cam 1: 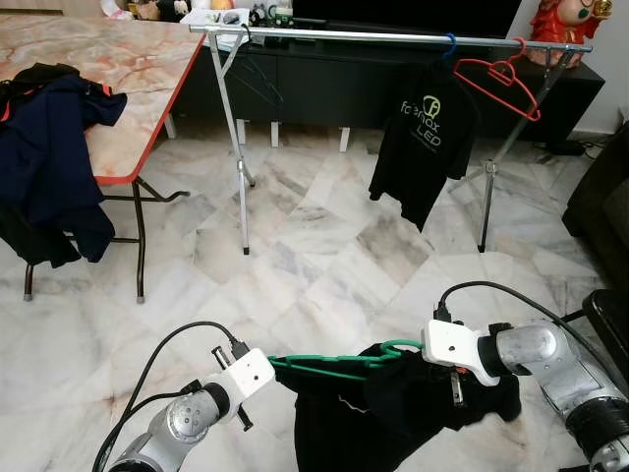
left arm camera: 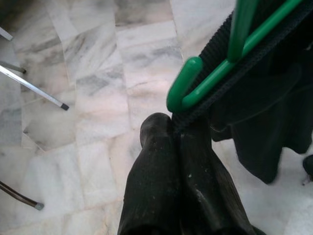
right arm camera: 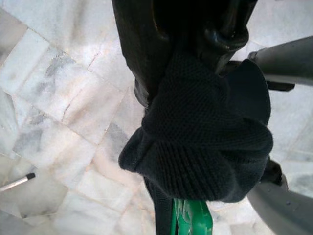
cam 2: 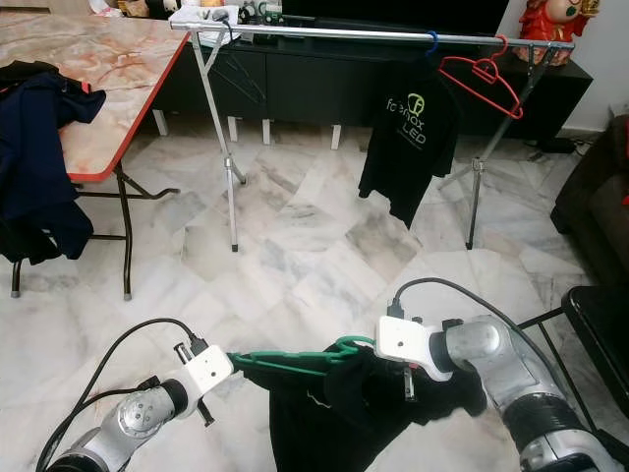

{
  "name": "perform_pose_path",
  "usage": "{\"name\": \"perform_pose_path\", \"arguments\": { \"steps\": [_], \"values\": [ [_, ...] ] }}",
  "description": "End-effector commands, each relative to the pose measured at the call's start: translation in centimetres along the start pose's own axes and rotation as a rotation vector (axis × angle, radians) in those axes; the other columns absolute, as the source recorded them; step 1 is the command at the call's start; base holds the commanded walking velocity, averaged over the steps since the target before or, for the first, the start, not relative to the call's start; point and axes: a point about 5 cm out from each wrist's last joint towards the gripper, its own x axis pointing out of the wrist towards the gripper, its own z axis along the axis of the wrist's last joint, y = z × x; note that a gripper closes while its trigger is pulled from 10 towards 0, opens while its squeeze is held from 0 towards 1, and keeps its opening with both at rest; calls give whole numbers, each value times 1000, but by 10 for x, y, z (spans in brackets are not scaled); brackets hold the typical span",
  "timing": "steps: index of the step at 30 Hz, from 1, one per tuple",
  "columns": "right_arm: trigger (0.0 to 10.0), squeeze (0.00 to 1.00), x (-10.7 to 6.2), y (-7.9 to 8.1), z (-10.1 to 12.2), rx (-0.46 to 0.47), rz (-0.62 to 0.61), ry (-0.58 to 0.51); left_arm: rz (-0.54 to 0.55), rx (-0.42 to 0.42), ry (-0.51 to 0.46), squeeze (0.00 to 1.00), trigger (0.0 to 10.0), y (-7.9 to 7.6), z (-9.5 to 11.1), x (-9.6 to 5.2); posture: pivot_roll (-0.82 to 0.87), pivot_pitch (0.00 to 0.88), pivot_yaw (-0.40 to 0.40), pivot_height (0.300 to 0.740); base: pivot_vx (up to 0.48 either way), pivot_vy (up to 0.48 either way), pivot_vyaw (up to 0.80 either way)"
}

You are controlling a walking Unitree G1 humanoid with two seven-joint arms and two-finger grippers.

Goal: Hang hanger

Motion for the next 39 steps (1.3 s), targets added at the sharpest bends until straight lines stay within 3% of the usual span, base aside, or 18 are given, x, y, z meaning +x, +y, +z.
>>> {"name": "perform_pose_path", "arguments": {
  "steps": [1, 6, 9, 10, 11, 14, 18, 24, 25, 27, 31, 33, 39],
  "values": [
    [0, 0, -17, 5, -24, 39, 8, 115, 22, -14, 115, 0, 0, 5, -24, -11, 25, 154, -50, 740, 0, 0, 0],
    [0, 0, -17, 11, -26, 53, 67, 97, 22, -15, 121, 0, 0, 7, -26, -13, 28, 153, -51, 740, 0, 0, 0],
    [0, 0, -20, 3, -29, 69, -32, 110, 19, -16, 125, 0, 0, 6, -27, -13, 24, 150, -51, 740, 0, 0, 0],
    [0, 0, -22, 0, -27, 98, -63, 75, 17, -16, 125, 0, 0, 5, -27, -13, 24, 150, -51, 740, 0, 0, 0],
    [0, 0, -27, -5, -19, 165, -88, -55, 16, -17, 127, 0, 0, 4, -27, -13, 23, 149, -51, 740, 0, 0, 0],
    [0, 0, -32, -2, -19, 189, -53, -105, 13, -17, 128, 0, 0, 4, -27, -13, 16, 151, -51, 740, 0, 0, 0],
    [0, 0, -36, 12, -37, 170, 23, 22, 11, -16, 130, 0, 0, 4, -27, -13, 9, 153, -51, 740, 0, 0, 0],
    [0, 0, -41, 25, -44, 212, 117, 11, 9, -17, 131, 0, 0, 4, -27, -12, 12, 159, -50, 740, 0, 0, 0],
    [0, 0, -45, 32, -48, 216, 176, 32, 9, -17, 132, 0, 0, 4, -27, -13, 11, 160, -50, 740, 0, 0, 0],
    [0, 0, -46, 33, -51, 213, 172, 64, 10, -16, 133, 0, 0, 4, -28, -13, 10, 162, -49, 740, 0, 0, 0],
    [0, 0, -51, 29, -66, 171, 88, 228, 9, -16, 133, 0, 0, 4, -28, -14, 9, 164, -48, 740, 0, 0, 0],
    [0, 0, -50, 28, -66, 159, 68, 233, 9, -16, 133, 0, 0, 4, -28, -14, 9, 164, -48, 740, 0, 0, 0],
    [0, 0, -45, 3, -55, 94, -202, 233, 0, -16, 135, 0, 0, 3, -28, -14, 11, 167, -47, 740, 0, 0, 0]
  ]
}}
